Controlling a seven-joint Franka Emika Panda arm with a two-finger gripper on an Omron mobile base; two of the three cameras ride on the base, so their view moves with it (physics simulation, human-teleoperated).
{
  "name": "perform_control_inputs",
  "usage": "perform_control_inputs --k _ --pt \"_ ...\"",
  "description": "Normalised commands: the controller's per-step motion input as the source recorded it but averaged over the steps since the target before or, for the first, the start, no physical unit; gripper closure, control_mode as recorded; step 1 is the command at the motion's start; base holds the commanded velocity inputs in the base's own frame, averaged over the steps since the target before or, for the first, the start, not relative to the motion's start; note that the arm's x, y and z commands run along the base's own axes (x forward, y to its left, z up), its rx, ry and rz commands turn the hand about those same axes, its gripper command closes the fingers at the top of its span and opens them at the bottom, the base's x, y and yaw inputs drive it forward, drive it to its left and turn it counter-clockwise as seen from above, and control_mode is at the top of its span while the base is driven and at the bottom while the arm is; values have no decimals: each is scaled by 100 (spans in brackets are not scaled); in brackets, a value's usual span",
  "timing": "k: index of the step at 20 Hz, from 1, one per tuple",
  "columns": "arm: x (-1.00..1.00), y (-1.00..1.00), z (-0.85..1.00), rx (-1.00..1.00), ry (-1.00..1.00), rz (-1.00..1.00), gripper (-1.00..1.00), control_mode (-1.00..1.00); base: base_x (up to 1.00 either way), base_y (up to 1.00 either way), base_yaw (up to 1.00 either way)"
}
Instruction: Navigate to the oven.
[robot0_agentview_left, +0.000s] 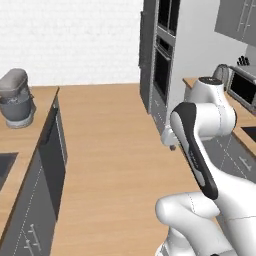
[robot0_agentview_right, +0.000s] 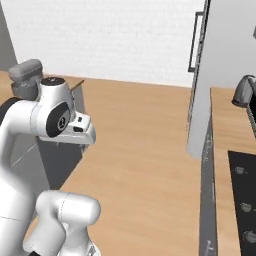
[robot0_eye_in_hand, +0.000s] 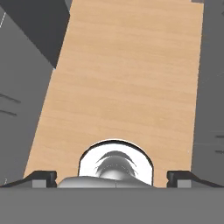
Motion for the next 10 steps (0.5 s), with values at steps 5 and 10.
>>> perform_control_inputs --k 5,10 --pt "0 0 0 0 0 0 -100 100 100 21 -29" --pt "0 0 0 0 0 0 -100 100 100 28 -27"
